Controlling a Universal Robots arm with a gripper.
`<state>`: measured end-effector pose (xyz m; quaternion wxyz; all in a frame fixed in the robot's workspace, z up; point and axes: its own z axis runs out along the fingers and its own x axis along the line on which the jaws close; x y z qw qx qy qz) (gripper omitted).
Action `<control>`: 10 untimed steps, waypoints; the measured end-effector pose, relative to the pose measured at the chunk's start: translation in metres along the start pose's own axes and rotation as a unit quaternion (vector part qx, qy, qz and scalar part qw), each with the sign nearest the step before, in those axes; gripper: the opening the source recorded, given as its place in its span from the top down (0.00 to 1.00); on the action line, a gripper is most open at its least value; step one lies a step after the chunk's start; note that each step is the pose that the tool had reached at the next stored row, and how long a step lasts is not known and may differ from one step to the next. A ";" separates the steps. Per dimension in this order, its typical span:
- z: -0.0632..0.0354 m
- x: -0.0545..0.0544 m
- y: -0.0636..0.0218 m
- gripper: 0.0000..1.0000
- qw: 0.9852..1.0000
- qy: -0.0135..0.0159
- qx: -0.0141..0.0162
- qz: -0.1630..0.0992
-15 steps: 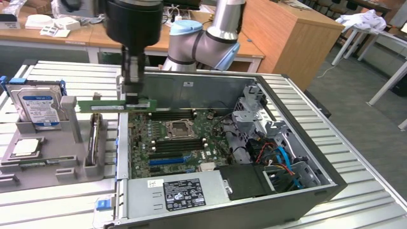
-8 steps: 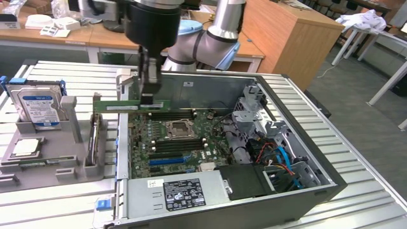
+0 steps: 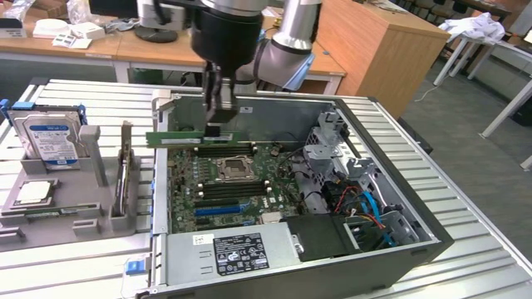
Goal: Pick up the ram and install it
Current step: 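Pick up the ram and move it above insertion slot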
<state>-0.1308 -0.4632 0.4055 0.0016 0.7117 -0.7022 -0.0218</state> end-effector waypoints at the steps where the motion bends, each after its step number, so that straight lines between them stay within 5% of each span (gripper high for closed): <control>1: -0.0001 0.000 -0.0035 0.88 1.000 0.000 0.000 0.000; 10: -0.0012 0.002 -0.0350 0.88 1.000 0.000 0.000 0.000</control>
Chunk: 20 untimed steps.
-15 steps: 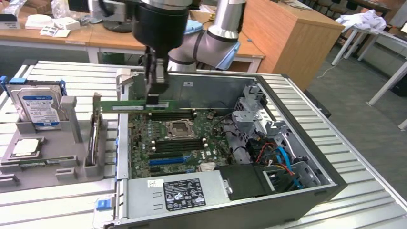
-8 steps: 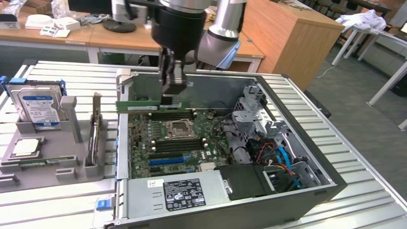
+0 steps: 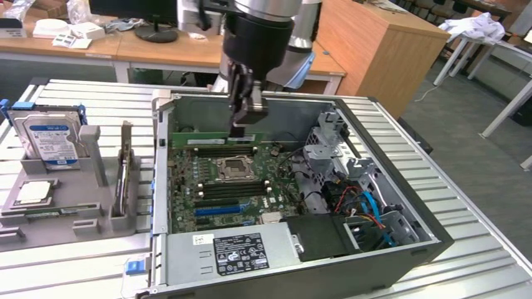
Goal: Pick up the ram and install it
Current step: 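Pick up the ram and move it above insertion slot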
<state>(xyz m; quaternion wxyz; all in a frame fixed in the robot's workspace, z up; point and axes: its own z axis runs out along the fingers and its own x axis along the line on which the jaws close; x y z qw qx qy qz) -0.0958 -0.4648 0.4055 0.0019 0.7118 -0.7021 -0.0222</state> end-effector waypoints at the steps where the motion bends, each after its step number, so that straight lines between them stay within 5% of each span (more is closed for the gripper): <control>1: -0.0001 0.000 -0.0036 0.88 1.000 0.000 0.000 0.000; 11: -0.0013 0.002 -0.0363 0.88 1.000 0.000 0.000 0.000; 20: -0.0009 -0.001 -0.0377 0.88 1.000 0.000 0.000 0.000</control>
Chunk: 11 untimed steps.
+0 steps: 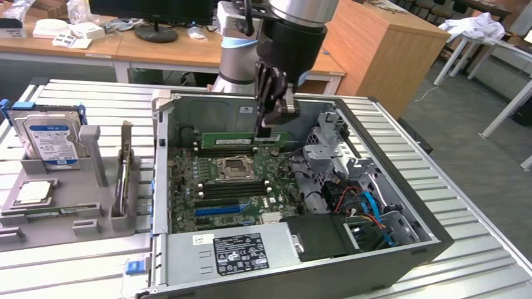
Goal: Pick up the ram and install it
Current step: 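Pick up the ram and move it above insertion slot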
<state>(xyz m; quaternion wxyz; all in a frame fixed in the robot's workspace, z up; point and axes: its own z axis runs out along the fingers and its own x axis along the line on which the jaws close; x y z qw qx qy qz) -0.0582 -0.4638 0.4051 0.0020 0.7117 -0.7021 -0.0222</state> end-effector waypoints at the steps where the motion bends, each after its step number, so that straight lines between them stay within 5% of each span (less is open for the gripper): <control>1: 0.0001 -0.001 -0.0001 0.88 1.000 0.000 0.000 0.000; 11: 0.0018 -0.019 -0.0003 0.88 1.000 -0.002 0.000 0.000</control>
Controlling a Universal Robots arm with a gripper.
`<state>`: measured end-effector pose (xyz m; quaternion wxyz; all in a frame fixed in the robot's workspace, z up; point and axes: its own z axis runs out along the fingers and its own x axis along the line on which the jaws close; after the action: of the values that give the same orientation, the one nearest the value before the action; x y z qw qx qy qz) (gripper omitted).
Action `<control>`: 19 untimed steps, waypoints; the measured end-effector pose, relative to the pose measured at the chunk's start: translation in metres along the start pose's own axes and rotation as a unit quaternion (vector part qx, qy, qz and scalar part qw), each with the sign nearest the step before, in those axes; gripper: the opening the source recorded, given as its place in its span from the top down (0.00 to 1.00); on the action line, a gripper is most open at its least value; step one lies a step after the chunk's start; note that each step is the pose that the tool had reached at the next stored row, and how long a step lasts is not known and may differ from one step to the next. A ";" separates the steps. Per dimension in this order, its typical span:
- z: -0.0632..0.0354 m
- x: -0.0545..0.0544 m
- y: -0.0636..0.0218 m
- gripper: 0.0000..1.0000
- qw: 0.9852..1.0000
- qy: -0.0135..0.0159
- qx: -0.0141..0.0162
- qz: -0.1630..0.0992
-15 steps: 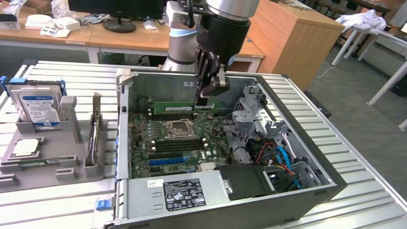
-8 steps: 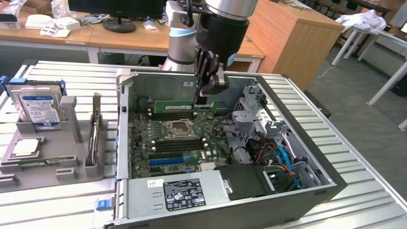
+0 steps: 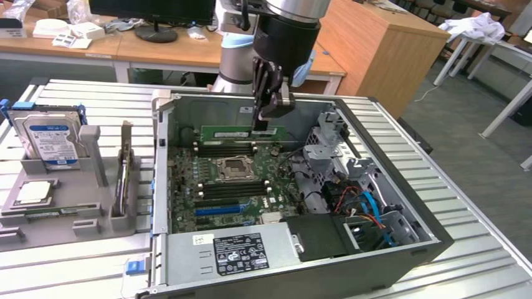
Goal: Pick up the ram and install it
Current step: 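Pick up the ram and move it above insertion slot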
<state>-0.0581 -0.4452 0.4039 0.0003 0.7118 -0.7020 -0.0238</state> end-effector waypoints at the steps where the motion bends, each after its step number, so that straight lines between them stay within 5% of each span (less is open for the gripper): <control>1: 0.0001 -0.002 0.0000 0.88 1.000 0.000 0.000 0.000; 19: 0.0015 -0.028 -0.0005 0.88 1.000 -0.002 0.000 0.000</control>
<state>-0.0581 -0.4172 0.4032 -0.0009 0.7118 -0.7020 -0.0248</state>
